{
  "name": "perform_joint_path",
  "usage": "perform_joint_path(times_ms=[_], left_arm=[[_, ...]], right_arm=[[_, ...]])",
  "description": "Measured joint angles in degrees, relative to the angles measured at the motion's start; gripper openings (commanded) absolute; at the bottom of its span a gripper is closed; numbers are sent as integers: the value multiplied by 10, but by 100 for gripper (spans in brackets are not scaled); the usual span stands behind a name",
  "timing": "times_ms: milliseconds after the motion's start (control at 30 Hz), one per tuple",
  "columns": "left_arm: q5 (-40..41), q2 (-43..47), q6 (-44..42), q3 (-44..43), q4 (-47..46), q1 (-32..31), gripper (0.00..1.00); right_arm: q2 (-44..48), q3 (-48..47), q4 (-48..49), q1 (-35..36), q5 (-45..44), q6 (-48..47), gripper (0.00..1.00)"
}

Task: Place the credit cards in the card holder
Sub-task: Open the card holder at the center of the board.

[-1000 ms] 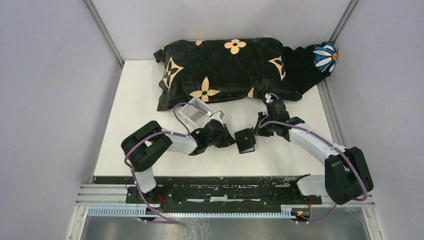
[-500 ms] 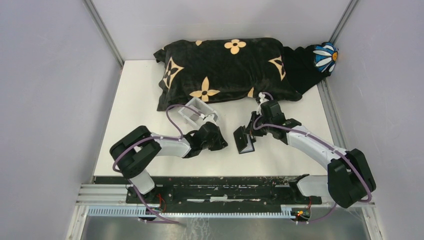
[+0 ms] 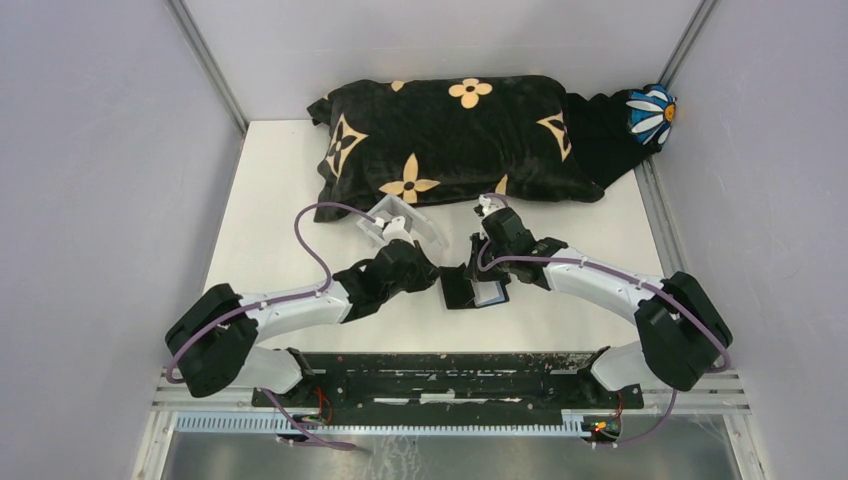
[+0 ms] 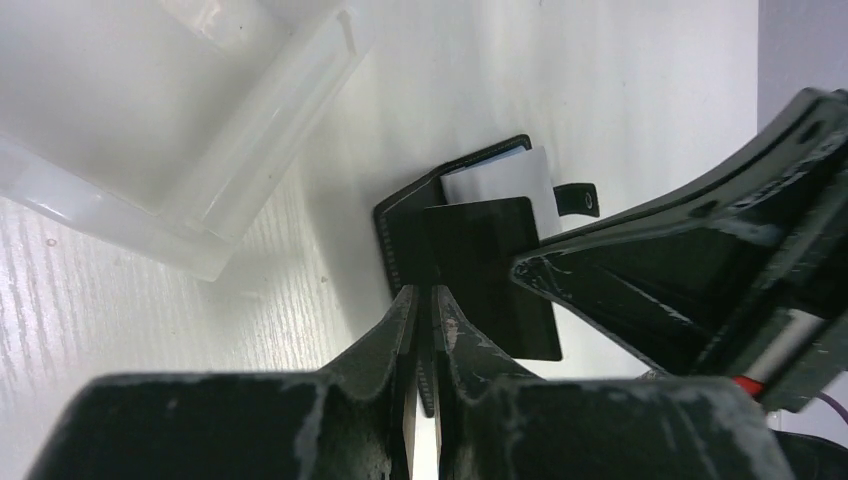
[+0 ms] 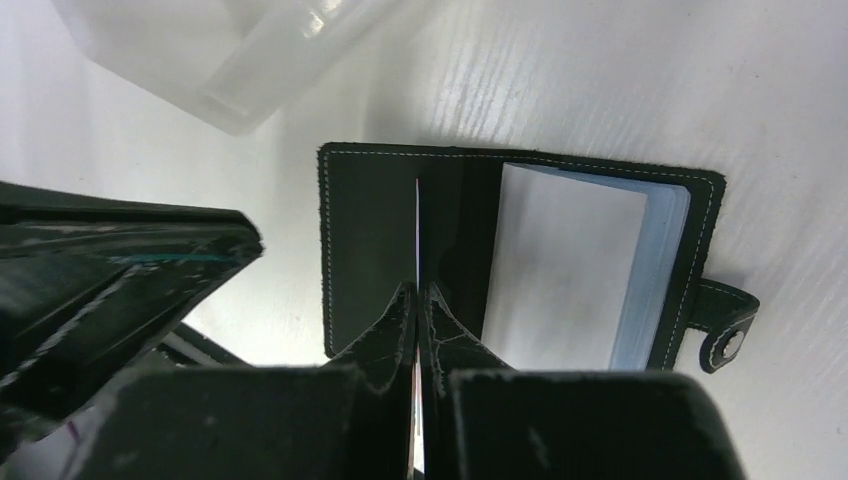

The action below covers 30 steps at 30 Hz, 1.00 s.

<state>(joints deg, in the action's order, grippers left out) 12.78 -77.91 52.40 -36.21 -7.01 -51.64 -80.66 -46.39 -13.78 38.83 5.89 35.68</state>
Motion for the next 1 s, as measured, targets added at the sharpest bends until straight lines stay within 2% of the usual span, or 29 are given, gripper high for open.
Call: perform_joint_path(times_ms=[233, 767, 1000], left_arm=[[6, -1, 0, 0, 7, -5, 15], [-4, -126, 0, -10, -17, -27, 14], [-7, -150, 0, -24, -35, -28, 13]], right_arm=[[-29, 1, 0, 14, -30, 0, 1], [-26, 13, 8, 16, -45, -4, 1], [-3, 5, -14, 16, -48, -17, 1]])
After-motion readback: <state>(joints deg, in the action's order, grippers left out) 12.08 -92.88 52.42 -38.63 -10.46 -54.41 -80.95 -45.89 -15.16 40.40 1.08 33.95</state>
